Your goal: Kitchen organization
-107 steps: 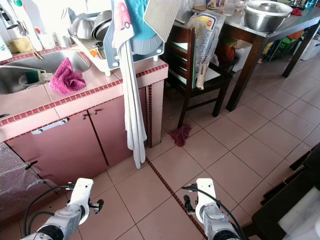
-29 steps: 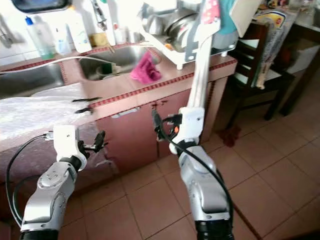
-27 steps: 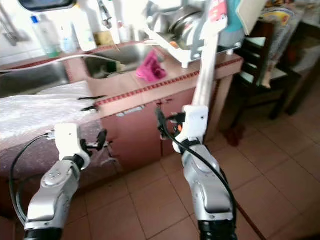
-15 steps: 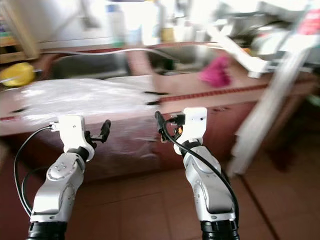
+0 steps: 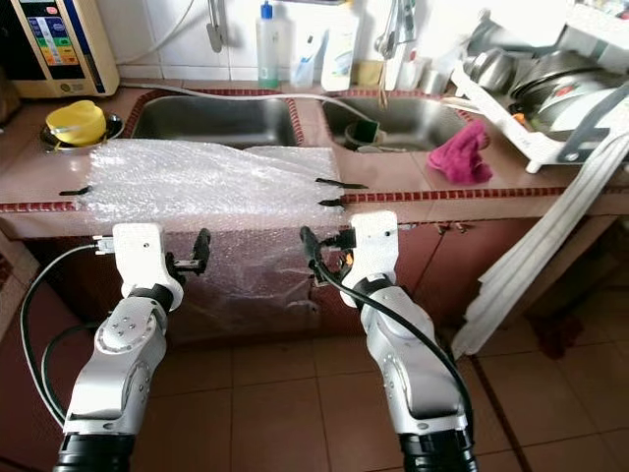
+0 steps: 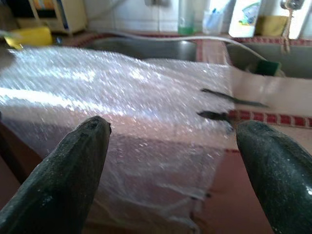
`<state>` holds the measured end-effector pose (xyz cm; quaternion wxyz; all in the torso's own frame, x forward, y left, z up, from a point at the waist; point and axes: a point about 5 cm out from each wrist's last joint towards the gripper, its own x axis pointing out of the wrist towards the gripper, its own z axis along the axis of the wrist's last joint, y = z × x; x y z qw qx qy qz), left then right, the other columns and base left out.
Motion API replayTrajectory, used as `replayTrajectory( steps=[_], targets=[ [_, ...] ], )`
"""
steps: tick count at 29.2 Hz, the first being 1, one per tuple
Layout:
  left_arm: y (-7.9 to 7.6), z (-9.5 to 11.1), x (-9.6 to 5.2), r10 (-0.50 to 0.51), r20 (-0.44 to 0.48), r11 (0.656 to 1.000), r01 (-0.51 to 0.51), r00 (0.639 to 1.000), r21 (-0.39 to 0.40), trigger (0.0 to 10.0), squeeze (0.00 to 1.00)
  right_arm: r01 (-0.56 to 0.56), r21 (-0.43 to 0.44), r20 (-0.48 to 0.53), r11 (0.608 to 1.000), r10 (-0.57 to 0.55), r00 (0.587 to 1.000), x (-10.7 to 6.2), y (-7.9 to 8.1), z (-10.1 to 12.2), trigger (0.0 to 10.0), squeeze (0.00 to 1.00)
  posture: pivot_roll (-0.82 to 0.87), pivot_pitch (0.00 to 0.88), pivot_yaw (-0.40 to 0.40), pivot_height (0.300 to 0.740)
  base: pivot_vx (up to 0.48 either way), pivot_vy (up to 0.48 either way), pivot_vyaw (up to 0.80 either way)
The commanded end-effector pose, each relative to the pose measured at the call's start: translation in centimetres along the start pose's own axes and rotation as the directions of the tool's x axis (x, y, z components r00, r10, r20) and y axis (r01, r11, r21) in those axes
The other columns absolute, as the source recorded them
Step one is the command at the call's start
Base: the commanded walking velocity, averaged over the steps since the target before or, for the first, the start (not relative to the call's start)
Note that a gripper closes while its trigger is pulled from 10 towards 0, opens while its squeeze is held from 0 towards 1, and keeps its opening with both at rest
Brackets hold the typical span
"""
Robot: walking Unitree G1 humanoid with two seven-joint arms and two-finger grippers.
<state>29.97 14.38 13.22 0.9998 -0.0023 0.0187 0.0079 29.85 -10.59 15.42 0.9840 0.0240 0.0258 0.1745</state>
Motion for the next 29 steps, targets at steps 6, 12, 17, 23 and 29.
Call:
replayTrajectory(
  steps=[6, 12, 17, 23, 29],
  targets=[
    [-0.7, -0.1, 0.5, -0.042, -0.024, 0.999, 0.043, 0.999, 0.008, 10.0, 0.00, 0.030, -0.118, -0.017, 0.993, -0.032, 0.999, -0.2, -0.8, 0.1, 10.0, 0.00, 0.08, 0.000, -0.062, 0.740, 0.000, 0.000, 0.00],
    [-1.4, -0.3, 0.6, -0.059, -0.012, 0.997, 0.060, 0.998, 0.047, 10.0, 0.00, 0.038, -0.103, -0.011, 0.994, -0.039, 0.999, -0.6, -0.1, -1.2, 10.0, 0.00, 0.06, 0.000, -0.017, 0.740, 0.000, 0.000, 0.53],
    [-1.3, -0.1, 1.2, -0.051, -0.011, 0.997, 0.052, 0.999, 0.053, 10.0, 0.00, 0.125, -0.035, 0.081, 0.992, -0.122, 0.989, 0.5, 0.4, 0.3, 10.0, 0.00, 0.04, 0.000, 0.012, 0.740, 0.000, 0.000, 0.80],
    [-1.6, 0.3, 1.6, -0.061, 0.006, 0.994, 0.060, 0.998, 0.091, 10.0, 0.00, 0.221, -0.062, 0.156, 0.973, -0.209, 0.965, 1.0, -0.6, 1.7, 10.0, 0.00, 0.04, 0.000, 0.028, 0.740, 0.000, 0.000, 0.80],
    [-2.0, 0.1, 1.3, -0.113, -0.001, 0.990, 0.112, 0.994, 0.086, 10.0, 0.00, 0.274, -0.073, 0.161, 0.959, -0.259, 0.952, 0.2, -2.2, 1.4, 10.0, 0.00, 0.03, 0.000, 0.025, 0.740, 0.000, 0.000, 0.73]
  ],
)
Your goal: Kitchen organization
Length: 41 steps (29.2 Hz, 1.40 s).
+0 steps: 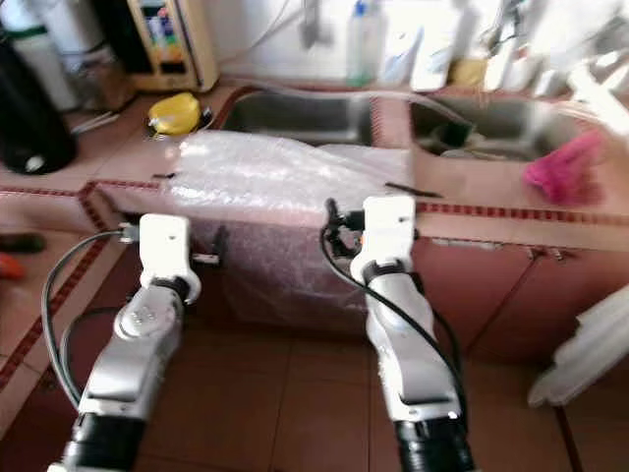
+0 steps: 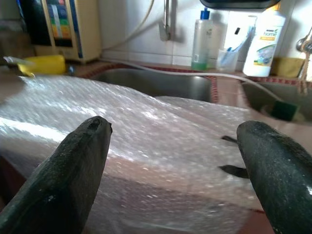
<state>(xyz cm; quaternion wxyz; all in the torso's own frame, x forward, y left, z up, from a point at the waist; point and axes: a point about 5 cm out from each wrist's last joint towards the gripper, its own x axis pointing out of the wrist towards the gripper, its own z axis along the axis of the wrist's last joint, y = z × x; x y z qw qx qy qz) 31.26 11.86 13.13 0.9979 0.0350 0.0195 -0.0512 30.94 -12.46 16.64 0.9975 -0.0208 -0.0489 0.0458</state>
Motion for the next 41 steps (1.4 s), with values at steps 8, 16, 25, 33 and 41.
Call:
replayTrajectory(
  steps=[8, 16, 25, 33, 41],
  targets=[
    [1.1, 0.8, -0.5, 0.017, 0.033, 0.999, -0.016, 0.999, -0.041, 10.0, 0.00, 0.013, 0.065, -0.036, 0.998, -0.011, 0.999, -0.9, -0.7, 0.0, 10.0, 0.00, 0.02, 0.000, 0.011, 0.740, 0.000, 0.000, 0.00],
    [0.8, 1.5, -0.9, -0.021, 0.074, 0.995, 0.028, 0.997, -0.100, 10.0, 0.00, 0.035, 0.114, 0.026, 0.993, -0.038, 0.999, -1.0, -0.4, 1.6, 10.0, 0.00, 0.02, 0.000, 0.001, 0.740, 0.000, 0.000, 0.00],
    [-0.8, 0.3, -0.1, -0.059, 0.014, 0.987, 0.060, 0.998, -0.149, 10.0, 0.00, 0.012, 0.070, -0.042, 0.997, -0.009, 0.999, -1.7, -1.3, 0.9, 10.0, 0.00, -0.03, 0.000, -0.092, 0.740, 0.000, 0.000, 0.00],
    [-1.7, 0.5, 1.1, -0.105, 0.018, 0.988, 0.106, 0.994, -0.115, 10.0, 0.00, 0.045, 0.036, -0.110, 0.998, -0.041, 0.993, -1.6, -2.0, -0.3, 10.0, 0.00, -0.04, 0.000, -0.088, 0.740, 0.000, 0.000, -0.09],
    [-1.7, -0.5, 0.7, -0.093, -0.029, 0.985, 0.087, 0.995, -0.151, 10.0, 0.00, 0.028, 0.090, -0.075, 0.996, -0.021, 0.997, -1.2, -0.6, -0.2, 10.0, 0.00, -0.04, 0.000, -0.002, 0.740, 0.000, 0.000, -0.76]
  ],
)
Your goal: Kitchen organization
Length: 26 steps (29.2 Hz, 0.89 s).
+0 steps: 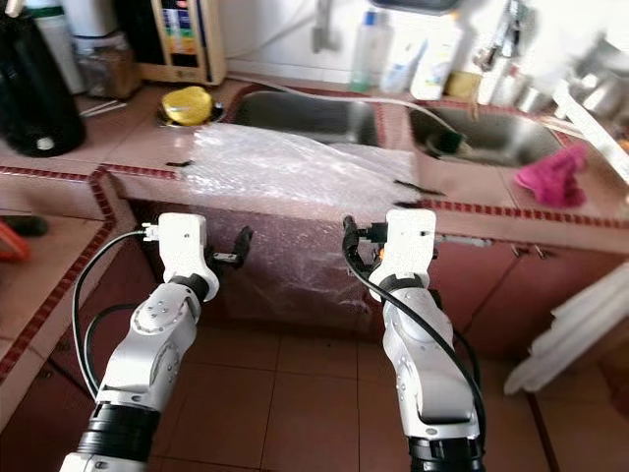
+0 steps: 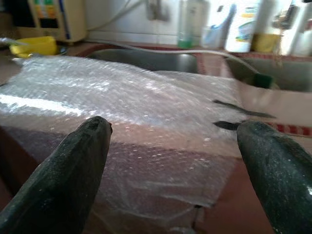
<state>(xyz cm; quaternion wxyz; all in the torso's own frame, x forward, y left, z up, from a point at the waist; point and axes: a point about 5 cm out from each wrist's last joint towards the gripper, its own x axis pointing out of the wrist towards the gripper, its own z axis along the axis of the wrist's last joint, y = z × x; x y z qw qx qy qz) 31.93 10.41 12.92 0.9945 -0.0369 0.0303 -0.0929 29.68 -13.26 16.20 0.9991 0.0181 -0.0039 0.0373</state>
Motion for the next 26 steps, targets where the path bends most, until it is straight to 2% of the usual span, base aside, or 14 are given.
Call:
replayTrajectory(
  steps=[1, 2, 3, 4, 10, 13, 15, 22, 26],
  targets=[
    [-0.2, -0.3, -0.1, 0.005, -0.016, 1.000, -0.005, 1.000, 0.004, 10.0, 0.00, 0.002, 0.003, 0.018, 1.000, -0.002, 1.000, 0.2, 0.0, 0.3, 10.0, 0.00, -0.03, 0.000, -0.001, 0.740, 0.000, 0.000, -0.77],
    [-0.2, -0.3, -0.1, 0.005, -0.016, 1.000, -0.005, 1.000, 0.004, 10.0, 0.00, 0.002, 0.003, 0.018, 1.000, -0.002, 1.000, 0.2, 0.0, 0.3, 10.0, 0.00, -0.03, 0.000, -0.001, 0.740, 0.000, 0.000, -0.77],
    [0.2, 0.2, -0.1, 0.039, 0.030, 0.998, -0.040, 0.999, 0.041, 10.0, 0.00, -0.012, 0.038, 0.040, 0.999, 0.011, 0.999, 0.1, 0.2, 0.6, 10.0, 0.00, -0.02, 0.000, -0.005, 0.740, 0.000, 0.000, -0.79],
    [0.7, 0.7, -0.1, 0.077, 0.053, 0.996, -0.080, 0.996, 0.050, 10.0, 0.00, -0.039, 0.033, 0.048, 0.999, 0.037, 0.998, 0.2, 0.5, 0.9, 10.0, 0.00, -0.02, 0.000, -0.009, 0.740, 0.000, 0.000, 0.00],
    [2.8, 2.6, -0.9, 0.199, 0.147, 0.976, -0.209, 0.969, 0.058, 10.0, 0.00, -0.149, -0.050, 0.117, 0.988, 0.154, 0.981, 0.5, 1.8, 3.3, 10.0, 0.00, -0.01, 0.000, -0.018, 0.740, 0.000, 0.000, 0.00],
    [2.9, 3.0, -1.0, 0.198, 0.165, 0.978, -0.206, 0.966, 0.033, 10.0, 0.00, -0.159, -0.064, 0.131, 0.985, 0.167, 0.977, 0.7, 2.0, 3.8, 10.0, 0.00, -0.01, 0.000, -0.018, 0.740, 0.000, 0.000, 0.00],
    [2.6, 3.2, -1.1, 0.193, 0.170, 0.980, -0.199, 0.966, 0.021, 10.0, 0.00, -0.173, -0.038, 0.150, 0.984, 0.177, 0.973, 0.9, 2.0, 4.4, 10.0, 0.00, 0.00, 0.000, -0.017, 0.740, 0.309, 0.000, 0.00],
    [2.2, 2.9, -1.3, 0.163, 0.150, 0.985, -0.169, 0.975, 0.028, 10.0, 0.00, -0.156, -0.027, 0.136, 0.987, 0.158, 0.978, 0.6, 1.6, 3.9, 10.0, 0.00, 0.00, 0.000, -0.001, 0.740, 0.385, 0.000, 0.00],
    [2.4, 2.6, -1.2, 0.184, 0.130, 0.982, -0.187, 0.974, 0.015, 10.0, 0.00, -0.166, -0.014, 0.131, 0.986, 0.167, 0.977, 0.4, 1.7, 3.8, 10.0, 0.00, -0.01, 0.000, 0.002, 0.740, 0.398, 0.000, 0.00]
  ],
)
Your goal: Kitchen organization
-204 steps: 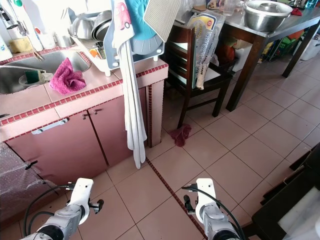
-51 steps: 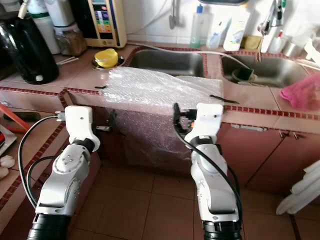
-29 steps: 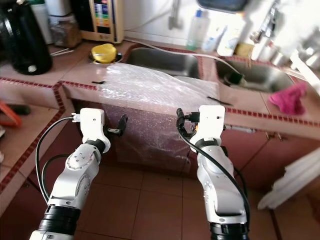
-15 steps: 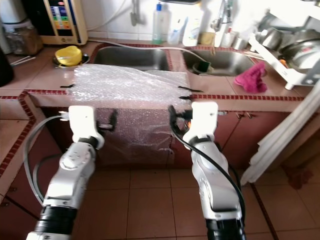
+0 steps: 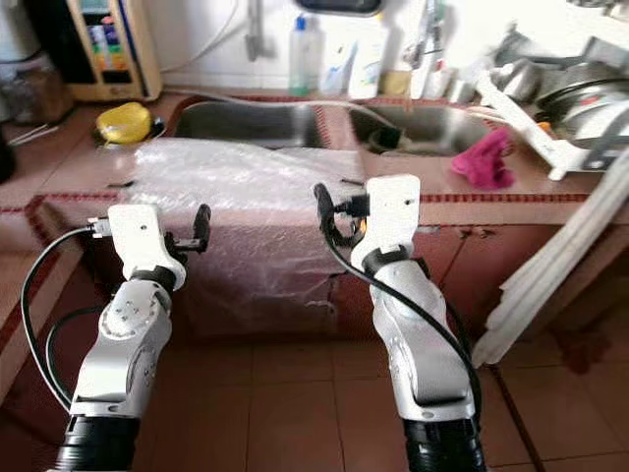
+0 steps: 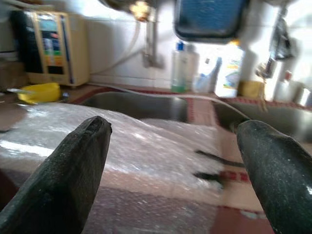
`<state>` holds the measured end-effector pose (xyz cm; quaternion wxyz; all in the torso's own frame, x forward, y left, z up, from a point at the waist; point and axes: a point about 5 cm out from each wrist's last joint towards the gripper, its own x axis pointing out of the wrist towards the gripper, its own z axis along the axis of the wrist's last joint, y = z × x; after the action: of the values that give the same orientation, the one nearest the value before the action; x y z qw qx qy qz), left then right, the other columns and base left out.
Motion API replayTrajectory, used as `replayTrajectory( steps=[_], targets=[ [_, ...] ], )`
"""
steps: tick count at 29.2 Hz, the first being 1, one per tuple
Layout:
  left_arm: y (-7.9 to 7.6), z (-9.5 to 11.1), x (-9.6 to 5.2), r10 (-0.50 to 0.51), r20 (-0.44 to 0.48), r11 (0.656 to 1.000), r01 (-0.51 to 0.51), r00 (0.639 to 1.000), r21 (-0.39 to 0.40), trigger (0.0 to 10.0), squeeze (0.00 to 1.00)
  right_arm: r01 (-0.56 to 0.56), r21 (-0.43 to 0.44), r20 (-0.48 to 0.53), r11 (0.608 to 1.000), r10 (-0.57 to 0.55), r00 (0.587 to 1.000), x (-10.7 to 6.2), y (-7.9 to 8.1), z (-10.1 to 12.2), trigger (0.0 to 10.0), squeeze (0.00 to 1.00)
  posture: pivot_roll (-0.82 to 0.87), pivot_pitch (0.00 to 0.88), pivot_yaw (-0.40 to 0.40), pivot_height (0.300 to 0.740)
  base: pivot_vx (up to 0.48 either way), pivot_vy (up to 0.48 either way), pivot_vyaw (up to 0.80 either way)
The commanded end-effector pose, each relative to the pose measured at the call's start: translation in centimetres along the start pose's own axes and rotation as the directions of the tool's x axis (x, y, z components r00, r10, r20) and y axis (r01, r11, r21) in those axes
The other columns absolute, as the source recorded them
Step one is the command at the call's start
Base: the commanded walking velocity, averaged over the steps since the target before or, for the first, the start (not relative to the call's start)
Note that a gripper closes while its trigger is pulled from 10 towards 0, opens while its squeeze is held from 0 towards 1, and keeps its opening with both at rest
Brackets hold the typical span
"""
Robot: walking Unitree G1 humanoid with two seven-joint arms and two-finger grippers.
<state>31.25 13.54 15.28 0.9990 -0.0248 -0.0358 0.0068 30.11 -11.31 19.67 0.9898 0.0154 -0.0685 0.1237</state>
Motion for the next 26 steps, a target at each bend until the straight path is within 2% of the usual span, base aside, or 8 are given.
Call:
replayTrajectory(
  steps=[1, 6, 7, 11, 14, 16, 18, 26],
  targets=[
    [-0.4, 0.1, 0.1, -0.011, -0.007, 1.000, 0.011, 1.000, 0.003, 10.0, 0.00, 0.005, 0.014, 0.004, 1.000, -0.005, 1.000, -0.2, -0.2, 0.4, 10.0, 0.00, -0.01, 0.000, 0.004, 0.740, 0.379, 0.000, 0.00],
    [-0.8, 0.5, 0.0, -0.036, 0.014, 0.999, 0.036, 0.999, 0.021, 10.0, 0.00, -0.015, -0.008, 0.022, 1.000, 0.016, 1.000, -0.3, 0.1, 0.7, 10.0, 0.00, 0.00, 0.000, 0.004, 0.740, 0.373, 0.000, 0.00],
    [-0.9, 0.7, -0.1, -0.037, 0.016, 0.999, 0.037, 0.999, 0.014, 10.0, 0.00, -0.028, -0.042, 0.050, 0.999, 0.030, 0.998, -0.1, 0.5, 1.3, 10.0, 0.00, 0.00, 0.000, 0.004, 0.740, 0.364, 0.000, 0.00],
    [-0.8, 1.0, -0.2, -0.027, 0.023, 1.000, 0.027, 0.999, 0.015, 10.0, 0.00, -0.081, -0.016, 0.072, 0.997, 0.082, 0.994, 0.0, 1.6, 1.8, 10.0, 0.00, 0.00, 0.000, 0.000, 0.740, 0.359, 0.000, 0.00],
    [-0.7, 1.0, -0.2, -0.025, 0.029, 1.000, 0.025, 0.999, 0.016, 10.0, 0.00, -0.086, -0.045, 0.019, 0.995, 0.087, 0.996, -0.2, 1.7, 1.2, 10.0, 0.00, 0.00, 0.000, -0.002, 0.740, 0.360, 0.000, 0.00],
    [-0.8, 1.0, -0.3, -0.025, 0.027, 1.000, 0.025, 0.999, 0.011, 10.0, 0.00, -0.118, 0.026, 0.030, 0.993, 0.117, 0.993, -0.6, 1.9, 1.2, 10.0, 0.00, 0.00, 0.000, -0.004, 0.740, 0.383, 0.000, 0.00],
    [-0.8, 1.0, -0.3, -0.021, 0.021, 1.000, 0.021, 1.000, 0.009, 10.0, 0.00, -0.119, -0.008, 0.040, 0.993, 0.119, 0.992, -0.7, 1.8, 1.3, 10.0, 0.00, -0.01, 0.000, -0.002, 0.740, 0.435, 0.000, 0.00],
    [-1.1, 0.7, -0.4, -0.022, 0.009, 1.000, 0.022, 1.000, -0.003, 10.0, 0.00, -0.115, -0.005, 0.060, 0.993, 0.115, 0.992, -0.6, 1.4, 1.7, 10.0, 0.00, -0.05, 0.000, -0.014, 0.740, 0.438, 0.000, 0.00]
  ],
)
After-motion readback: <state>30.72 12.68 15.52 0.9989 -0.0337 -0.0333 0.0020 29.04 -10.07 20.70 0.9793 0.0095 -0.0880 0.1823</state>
